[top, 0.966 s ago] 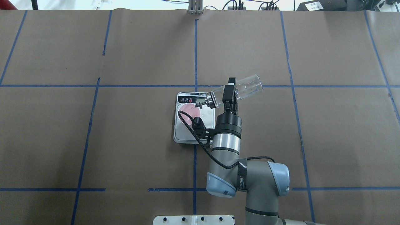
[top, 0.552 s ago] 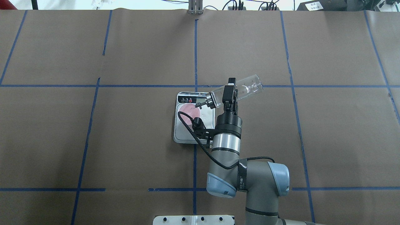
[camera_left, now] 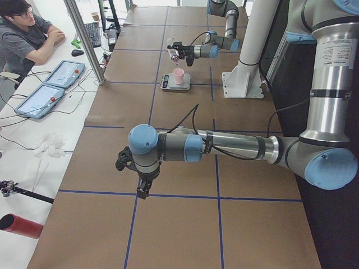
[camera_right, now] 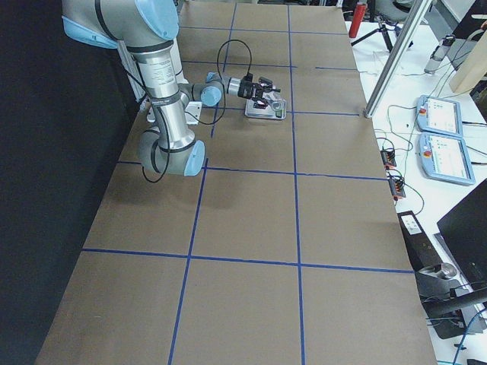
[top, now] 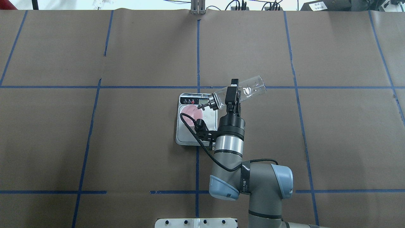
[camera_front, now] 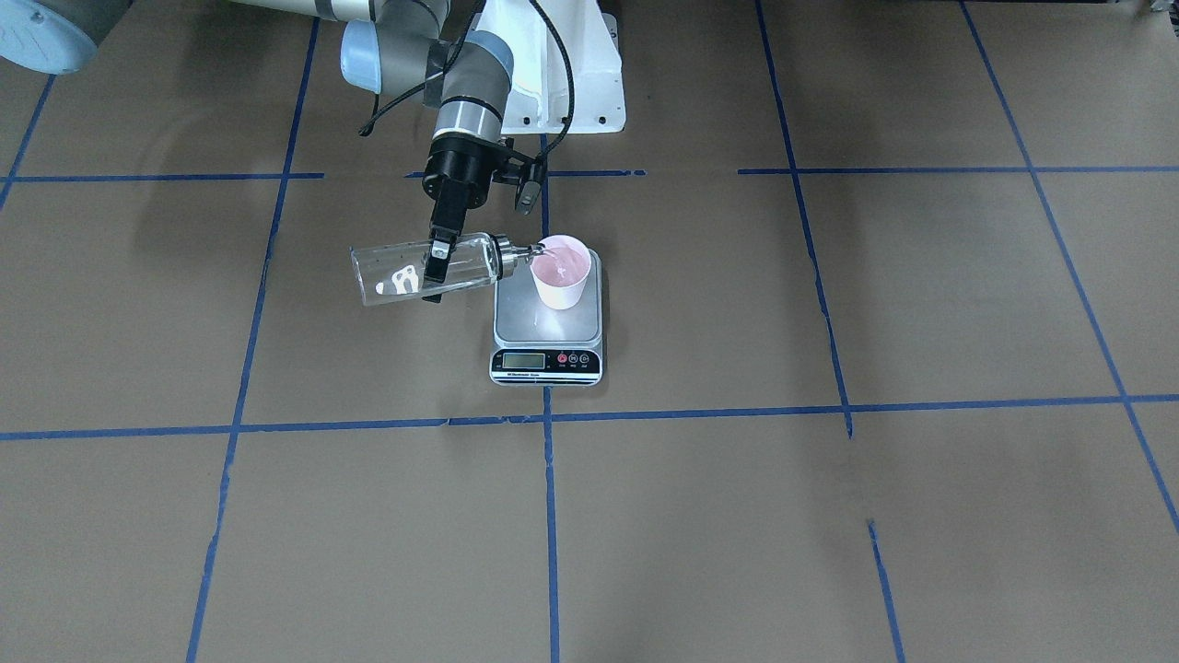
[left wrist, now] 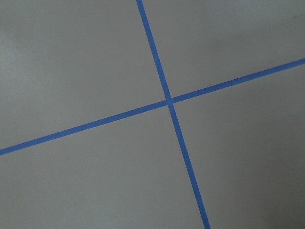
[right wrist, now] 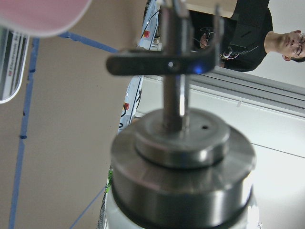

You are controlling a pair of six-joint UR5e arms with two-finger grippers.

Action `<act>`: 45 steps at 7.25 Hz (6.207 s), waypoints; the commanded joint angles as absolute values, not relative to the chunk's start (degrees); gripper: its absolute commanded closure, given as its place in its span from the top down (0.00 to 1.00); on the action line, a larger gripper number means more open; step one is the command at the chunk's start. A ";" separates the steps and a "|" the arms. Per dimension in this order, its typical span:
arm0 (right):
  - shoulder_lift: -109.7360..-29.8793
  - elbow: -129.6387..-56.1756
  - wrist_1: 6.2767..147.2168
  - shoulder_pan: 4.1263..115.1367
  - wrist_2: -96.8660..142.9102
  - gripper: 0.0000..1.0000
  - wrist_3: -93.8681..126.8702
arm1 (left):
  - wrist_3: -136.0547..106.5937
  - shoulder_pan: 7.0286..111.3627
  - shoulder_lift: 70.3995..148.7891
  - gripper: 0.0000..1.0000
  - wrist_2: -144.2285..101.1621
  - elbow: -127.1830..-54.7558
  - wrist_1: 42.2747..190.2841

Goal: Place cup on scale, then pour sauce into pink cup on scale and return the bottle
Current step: 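Tilt the glass bottle with the right gripper, pouring into the pink cup, then turn the bottle upright and carry it back with the right gripper, then lower the glass bottle onto the table with the right gripper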

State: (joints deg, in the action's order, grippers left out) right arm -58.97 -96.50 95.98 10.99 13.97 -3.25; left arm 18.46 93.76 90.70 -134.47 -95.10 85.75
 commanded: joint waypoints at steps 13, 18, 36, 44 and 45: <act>-62.05 -96.85 70.10 12.30 23.60 0.00 15.53 | 18.46 93.78 90.70 1.00 -134.47 -95.19 85.78; -64.76 -101.66 57.04 14.68 35.91 0.00 44.67 | 18.46 93.78 90.70 1.00 -134.47 -95.27 85.87; -91.49 -100.02 36.12 16.08 43.25 0.99 67.32 | 18.54 93.69 90.70 1.00 -134.47 -95.54 85.78; -92.46 -100.90 35.95 13.99 40.70 1.00 66.62 | 18.54 93.69 90.70 1.00 -134.47 -95.54 85.78; -92.55 -100.90 35.95 12.15 39.04 1.00 66.62 | 18.54 93.69 90.70 1.00 -134.47 -95.54 85.78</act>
State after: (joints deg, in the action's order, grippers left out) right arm -92.41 -100.78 35.98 13.93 40.75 66.62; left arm 18.54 93.69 90.70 -134.47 -95.54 85.78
